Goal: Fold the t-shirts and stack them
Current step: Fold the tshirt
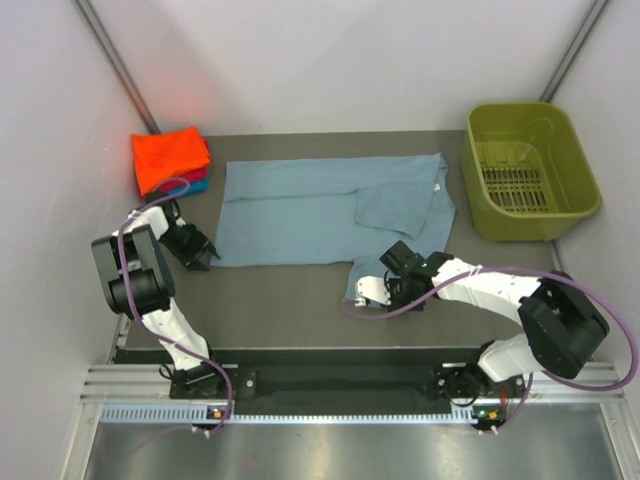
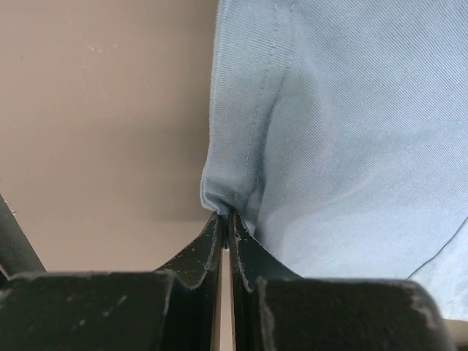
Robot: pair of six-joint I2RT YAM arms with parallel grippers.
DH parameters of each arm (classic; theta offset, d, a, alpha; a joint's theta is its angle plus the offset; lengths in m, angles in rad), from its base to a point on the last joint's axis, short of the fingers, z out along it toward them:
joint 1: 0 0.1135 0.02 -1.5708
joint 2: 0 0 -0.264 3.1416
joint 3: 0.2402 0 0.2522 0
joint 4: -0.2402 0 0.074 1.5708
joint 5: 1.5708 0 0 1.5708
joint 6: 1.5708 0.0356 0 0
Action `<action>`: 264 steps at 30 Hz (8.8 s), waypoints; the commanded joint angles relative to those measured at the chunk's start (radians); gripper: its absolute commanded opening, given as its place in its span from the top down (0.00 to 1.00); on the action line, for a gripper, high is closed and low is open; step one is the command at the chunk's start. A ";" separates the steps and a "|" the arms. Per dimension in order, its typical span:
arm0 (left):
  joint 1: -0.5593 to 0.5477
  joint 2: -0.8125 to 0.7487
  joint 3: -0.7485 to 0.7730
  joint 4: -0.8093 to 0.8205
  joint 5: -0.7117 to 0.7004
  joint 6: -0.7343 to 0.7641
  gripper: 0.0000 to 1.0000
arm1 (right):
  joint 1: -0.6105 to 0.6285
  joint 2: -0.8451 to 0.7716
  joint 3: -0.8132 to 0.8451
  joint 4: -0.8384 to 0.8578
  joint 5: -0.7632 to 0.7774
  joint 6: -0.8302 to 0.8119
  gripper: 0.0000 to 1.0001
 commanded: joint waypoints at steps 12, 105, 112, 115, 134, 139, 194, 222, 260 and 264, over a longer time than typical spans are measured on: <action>0.003 -0.040 0.001 0.000 0.003 0.019 1.00 | -0.083 -0.022 0.059 0.056 0.037 0.059 1.00; -0.212 0.227 0.528 0.034 0.177 0.156 0.59 | -0.509 0.826 1.246 0.341 -0.110 0.719 0.48; -0.235 0.245 0.507 0.032 0.099 0.186 0.60 | -0.512 0.941 1.322 0.378 -0.156 0.808 0.55; -0.237 0.256 0.515 0.026 0.070 0.203 0.60 | -0.512 0.969 1.349 0.387 -0.160 0.820 0.55; -0.238 0.281 0.558 0.015 -0.033 0.240 0.64 | -0.498 1.055 1.383 0.396 -0.168 0.891 0.57; -0.246 0.270 0.550 0.015 -0.035 0.236 0.64 | -0.490 1.073 1.394 0.398 -0.124 0.877 0.64; -0.272 0.255 0.555 0.029 -0.027 0.208 0.65 | -0.410 1.102 1.455 0.398 0.047 0.832 0.78; -0.272 0.228 0.547 -0.003 0.007 0.182 0.64 | -0.443 1.088 1.415 0.294 -0.041 0.894 0.82; -0.279 0.236 0.547 0.020 -0.012 0.202 0.61 | -0.380 1.024 1.486 0.353 -0.001 0.716 0.41; -0.257 0.225 0.595 -0.014 -0.092 0.203 0.52 | -0.407 0.894 1.389 0.355 0.043 0.751 0.40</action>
